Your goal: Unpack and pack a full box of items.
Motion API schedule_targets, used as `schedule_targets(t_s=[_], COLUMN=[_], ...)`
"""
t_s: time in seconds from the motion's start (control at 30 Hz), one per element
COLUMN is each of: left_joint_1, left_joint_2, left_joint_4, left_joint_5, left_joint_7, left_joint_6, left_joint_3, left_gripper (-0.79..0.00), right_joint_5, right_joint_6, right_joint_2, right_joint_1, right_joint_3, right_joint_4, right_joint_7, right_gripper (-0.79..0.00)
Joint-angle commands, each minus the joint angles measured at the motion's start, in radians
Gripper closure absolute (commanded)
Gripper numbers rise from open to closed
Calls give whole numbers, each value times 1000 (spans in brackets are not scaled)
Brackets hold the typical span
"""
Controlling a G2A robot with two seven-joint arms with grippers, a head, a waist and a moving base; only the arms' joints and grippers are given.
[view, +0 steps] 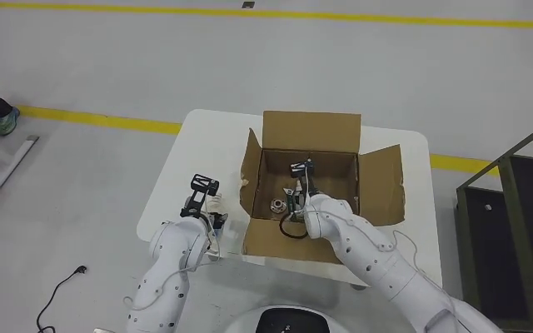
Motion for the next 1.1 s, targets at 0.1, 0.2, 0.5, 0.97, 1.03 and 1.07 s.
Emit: schedule_targets(t_s=[0.1,0.2,0.5,0.97,1.03,1.07], left_joint_1=[0,0,0,0,0,0], left_joint_2=[0,0,0,0,0,0], left_joint_4=[0,0,0,0,0,0], left_joint_5=[0,0,0,0,0,0], left_joint_7=[0,0,0,0,0,0], left_joint_6=[0,0,0,0,0,0], left_joint_3=[0,0,0,0,0,0], left_gripper=[-785,-785,-785,-785,-785,-785], right_joint_5=[2,8,32,34,34,33], right_joint_6=[-6,-8,-22,-54,-58,-61], right_joint_2=[-20,-30,-56,-86,-91,-94], right_joint_1=[17,24,24,31,34,35], right_joint_3=[-3,1,14,34,34,33], right_joint_4=[36,56,118,179,191,198], right_joint_7=[-5,-13,-28,-31,-33,-34], right_gripper=[-209,-274,-329,-477,-471,-474])
